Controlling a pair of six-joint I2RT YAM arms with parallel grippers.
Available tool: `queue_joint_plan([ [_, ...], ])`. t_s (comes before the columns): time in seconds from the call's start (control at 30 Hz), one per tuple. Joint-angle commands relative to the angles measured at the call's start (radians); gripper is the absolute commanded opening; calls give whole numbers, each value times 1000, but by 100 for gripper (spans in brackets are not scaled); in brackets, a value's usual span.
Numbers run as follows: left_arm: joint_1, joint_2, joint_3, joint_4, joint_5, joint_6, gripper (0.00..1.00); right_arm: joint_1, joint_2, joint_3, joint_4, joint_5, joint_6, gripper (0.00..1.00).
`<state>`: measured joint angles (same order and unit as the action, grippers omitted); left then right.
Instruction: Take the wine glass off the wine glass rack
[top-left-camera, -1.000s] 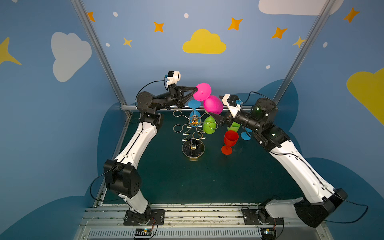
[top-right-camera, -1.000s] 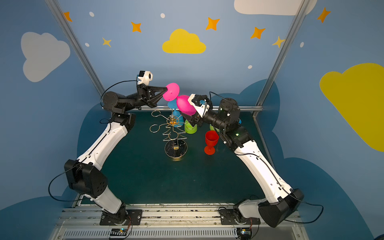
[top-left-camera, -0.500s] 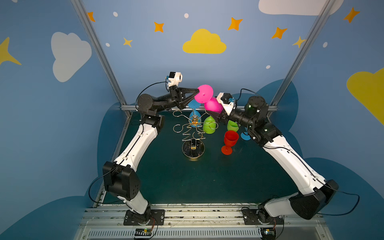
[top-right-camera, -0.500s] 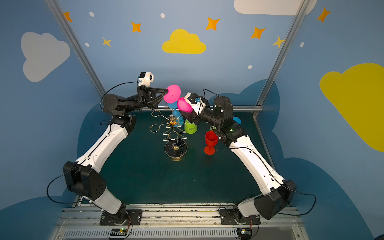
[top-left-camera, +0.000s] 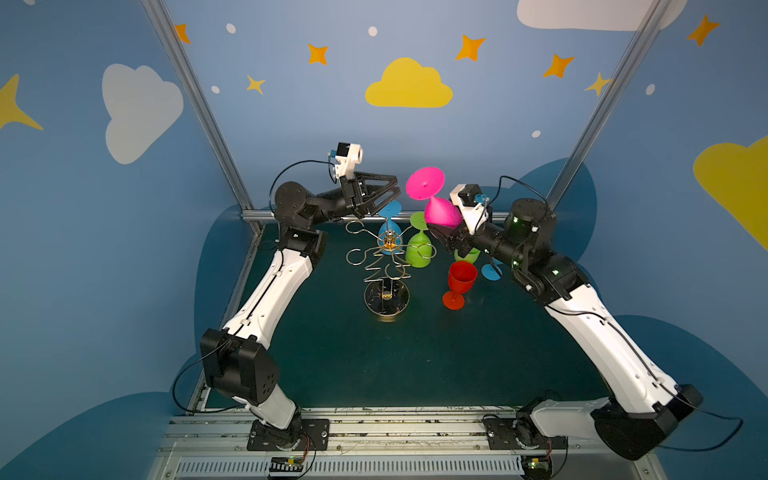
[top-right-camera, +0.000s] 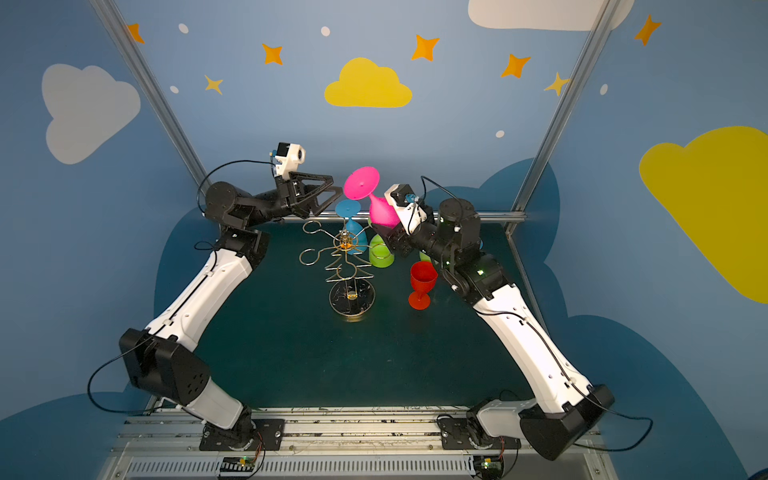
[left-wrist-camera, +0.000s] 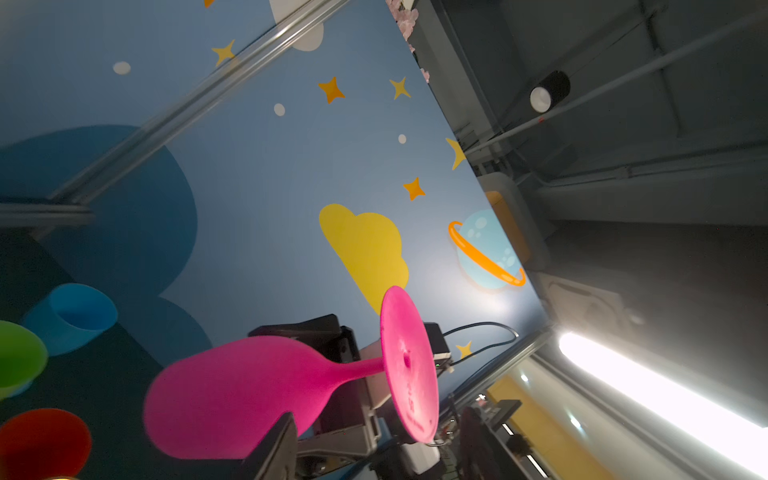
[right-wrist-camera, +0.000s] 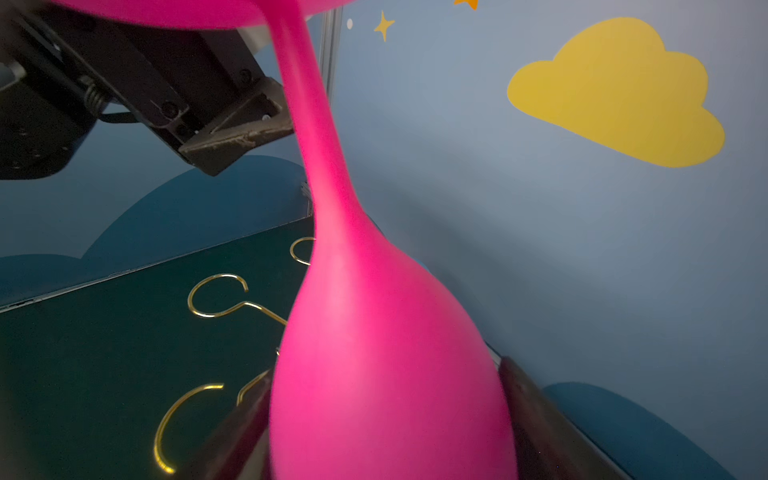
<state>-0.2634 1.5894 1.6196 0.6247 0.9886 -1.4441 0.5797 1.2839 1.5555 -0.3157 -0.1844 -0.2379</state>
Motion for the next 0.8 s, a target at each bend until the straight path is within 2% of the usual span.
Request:
queue_joint_plan([
  [0.0, 1, -81, 29, -347, -61, 523, 64, 2, -54, 36, -177, 95, 86, 33],
  [0.1, -18, -121, 8, -468, -174, 931, 64, 1, -54, 79, -314, 135, 140, 31],
  [0.2, -37, -141, -27, -470, -246, 1273, 61, 2, -25, 151, -452, 165, 185, 26],
  [0.37, -84, -174, -119, -373, -298, 1643, 58, 7, -16, 180, -504, 121, 231, 23],
  [0.5, -121, -180, -133, -392, -314, 1808, 55, 15, 14, 215, -529, 83, 247, 21],
  [0.77, -149, -180, -162, -333, -331, 1865, 55, 57, 81, 272, -540, 53, 263, 18],
])
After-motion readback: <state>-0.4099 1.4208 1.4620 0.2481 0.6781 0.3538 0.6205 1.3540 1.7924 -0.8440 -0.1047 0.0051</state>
